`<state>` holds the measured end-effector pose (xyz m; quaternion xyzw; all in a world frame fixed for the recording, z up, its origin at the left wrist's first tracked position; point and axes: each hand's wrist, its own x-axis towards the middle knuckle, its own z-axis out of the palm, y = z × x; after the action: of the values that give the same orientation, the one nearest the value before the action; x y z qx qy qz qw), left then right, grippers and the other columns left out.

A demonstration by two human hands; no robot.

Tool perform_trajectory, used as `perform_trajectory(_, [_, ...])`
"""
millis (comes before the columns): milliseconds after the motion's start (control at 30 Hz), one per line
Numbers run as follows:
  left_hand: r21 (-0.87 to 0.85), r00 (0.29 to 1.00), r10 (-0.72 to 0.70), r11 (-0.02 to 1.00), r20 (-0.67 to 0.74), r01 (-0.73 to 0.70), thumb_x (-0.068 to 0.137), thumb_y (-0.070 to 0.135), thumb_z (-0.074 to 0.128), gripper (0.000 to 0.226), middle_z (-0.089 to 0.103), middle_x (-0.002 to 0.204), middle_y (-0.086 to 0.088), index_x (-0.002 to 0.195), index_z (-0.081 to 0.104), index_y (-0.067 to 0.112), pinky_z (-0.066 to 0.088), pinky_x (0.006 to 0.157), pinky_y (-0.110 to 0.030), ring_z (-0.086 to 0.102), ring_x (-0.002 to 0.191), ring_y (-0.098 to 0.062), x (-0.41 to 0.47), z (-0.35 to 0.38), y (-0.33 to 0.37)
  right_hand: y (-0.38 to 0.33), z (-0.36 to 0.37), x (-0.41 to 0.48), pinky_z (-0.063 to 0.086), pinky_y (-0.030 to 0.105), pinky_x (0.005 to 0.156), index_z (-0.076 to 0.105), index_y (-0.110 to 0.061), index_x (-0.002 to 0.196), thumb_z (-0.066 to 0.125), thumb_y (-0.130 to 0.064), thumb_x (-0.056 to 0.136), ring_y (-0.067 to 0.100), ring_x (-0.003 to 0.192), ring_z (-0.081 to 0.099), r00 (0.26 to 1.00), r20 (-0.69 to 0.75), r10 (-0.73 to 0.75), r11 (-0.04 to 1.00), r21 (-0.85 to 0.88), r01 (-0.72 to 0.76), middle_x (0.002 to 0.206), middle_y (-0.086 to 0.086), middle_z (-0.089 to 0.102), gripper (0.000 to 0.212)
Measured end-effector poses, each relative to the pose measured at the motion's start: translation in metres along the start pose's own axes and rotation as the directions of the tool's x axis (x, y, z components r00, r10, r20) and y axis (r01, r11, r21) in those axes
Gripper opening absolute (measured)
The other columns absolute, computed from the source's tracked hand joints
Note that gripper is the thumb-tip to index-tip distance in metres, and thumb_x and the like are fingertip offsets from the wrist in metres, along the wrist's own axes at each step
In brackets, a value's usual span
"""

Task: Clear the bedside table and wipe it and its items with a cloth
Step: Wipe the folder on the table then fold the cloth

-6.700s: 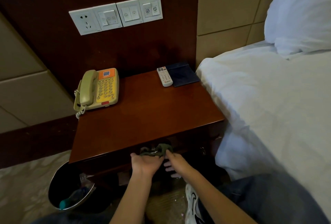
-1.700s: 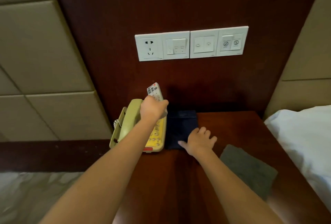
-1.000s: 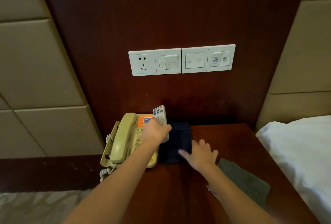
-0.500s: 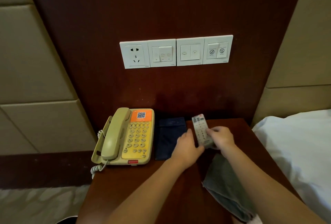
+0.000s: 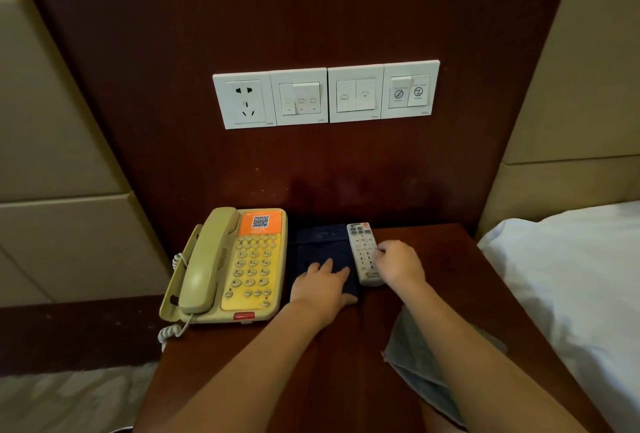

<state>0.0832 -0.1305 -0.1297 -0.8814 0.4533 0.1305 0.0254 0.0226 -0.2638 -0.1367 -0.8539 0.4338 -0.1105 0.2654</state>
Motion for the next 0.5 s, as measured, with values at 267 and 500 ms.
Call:
perform_trajectory(267, [-0.119, 0.998, 0.000, 0.993, -0.070, -0.008, 0.099, 0.040, 0.041, 0.060, 0.011, 0.159, -0.007, 0.150, 0.020, 0.018, 0.019, 0.116, -0.038, 0.010, 0.146, -0.025, -0.019, -0.002, 0.002, 0.017, -0.042, -0.024, 0.049, 0.039, 0.087, 0.055, -0.015, 0.119, 0.041, -0.033, 0.098, 0.025, 0.107, 0.054, 0.989, 0.114, -0.099, 0.926, -0.353, 0.133, 0.116, 0.007, 0.055, 0.030])
perform_trajectory(500, [-0.132, 0.994, -0.037, 0.991, -0.103, 0.023, 0.100, 0.033, 0.037, 0.056, 0.020, 0.156, -0.008, 0.149, 0.021, 0.011, 0.024, 0.113, -0.037, 0.017, 0.143, -0.024, -0.081, 0.021, 0.019, 0.056, -0.056, -0.100, 0.046, 0.038, 0.093, 0.044, -0.020, 0.126, 0.049, -0.057, 0.088, 0.024, 0.114, 0.049, 0.930, 0.356, -0.086, 0.854, -0.455, 0.253, 0.124, 0.005, 0.047, 0.054])
